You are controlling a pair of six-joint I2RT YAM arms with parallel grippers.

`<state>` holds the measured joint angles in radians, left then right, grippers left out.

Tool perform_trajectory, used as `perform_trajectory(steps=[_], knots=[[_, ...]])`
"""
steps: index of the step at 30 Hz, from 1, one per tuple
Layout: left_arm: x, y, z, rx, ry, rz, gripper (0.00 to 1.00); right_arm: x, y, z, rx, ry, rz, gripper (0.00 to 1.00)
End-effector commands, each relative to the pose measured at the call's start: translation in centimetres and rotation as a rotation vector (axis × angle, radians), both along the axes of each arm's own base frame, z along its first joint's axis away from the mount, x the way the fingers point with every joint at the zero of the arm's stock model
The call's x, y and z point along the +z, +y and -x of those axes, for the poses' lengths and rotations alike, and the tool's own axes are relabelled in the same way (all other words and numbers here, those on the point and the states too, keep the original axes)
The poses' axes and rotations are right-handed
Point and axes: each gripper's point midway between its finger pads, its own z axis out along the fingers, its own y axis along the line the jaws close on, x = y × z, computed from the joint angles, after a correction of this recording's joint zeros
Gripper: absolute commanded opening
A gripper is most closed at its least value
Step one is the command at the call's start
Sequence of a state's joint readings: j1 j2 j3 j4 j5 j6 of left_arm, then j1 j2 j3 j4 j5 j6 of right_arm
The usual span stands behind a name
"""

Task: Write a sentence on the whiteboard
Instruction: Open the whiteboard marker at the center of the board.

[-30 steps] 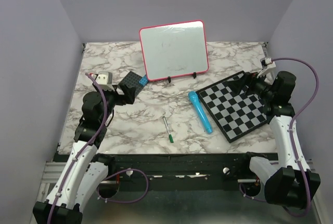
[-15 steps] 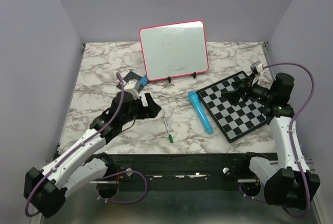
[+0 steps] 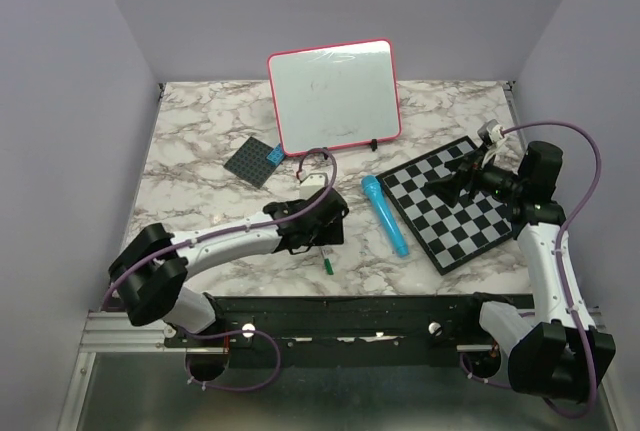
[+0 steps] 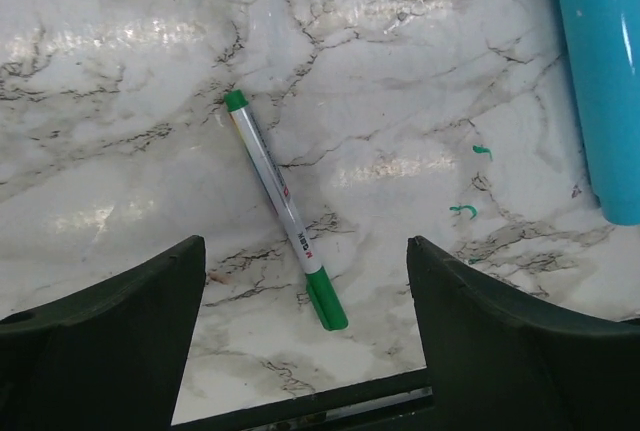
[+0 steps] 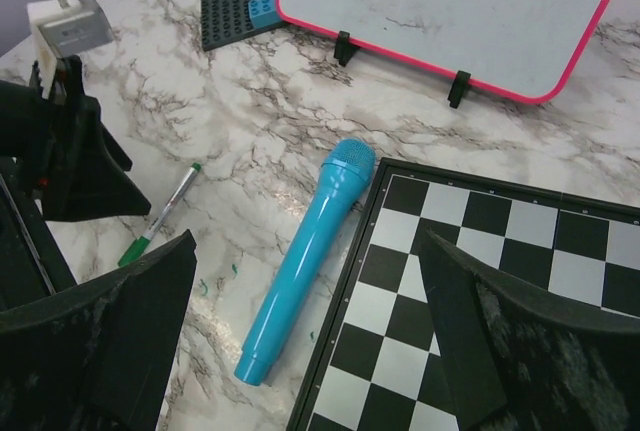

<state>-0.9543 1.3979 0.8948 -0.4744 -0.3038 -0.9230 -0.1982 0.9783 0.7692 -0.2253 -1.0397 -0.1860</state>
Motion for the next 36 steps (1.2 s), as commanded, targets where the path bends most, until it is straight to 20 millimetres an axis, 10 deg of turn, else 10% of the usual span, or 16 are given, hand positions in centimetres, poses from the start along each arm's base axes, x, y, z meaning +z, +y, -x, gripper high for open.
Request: perform_trajectory(steps=[1, 16, 36], knots=[[-1.3, -0.5, -0.3, 0.041, 0.011, -0.067, 0.82, 0.4, 0.3, -0.2, 0.020, -0.007, 0.010, 1.00], [-6.9, -0.5, 1.5, 0.006, 0.123, -0.205, 0.38, -0.3, 1.1, 0.0, 0.054, 0.016, 0.011, 1.00], [-9.2, -0.3, -0.4, -0.284, 0.057, -0.392, 0.12, -1.9, 3.6, 0.6, 0.151, 0.089, -0.023, 1.00]])
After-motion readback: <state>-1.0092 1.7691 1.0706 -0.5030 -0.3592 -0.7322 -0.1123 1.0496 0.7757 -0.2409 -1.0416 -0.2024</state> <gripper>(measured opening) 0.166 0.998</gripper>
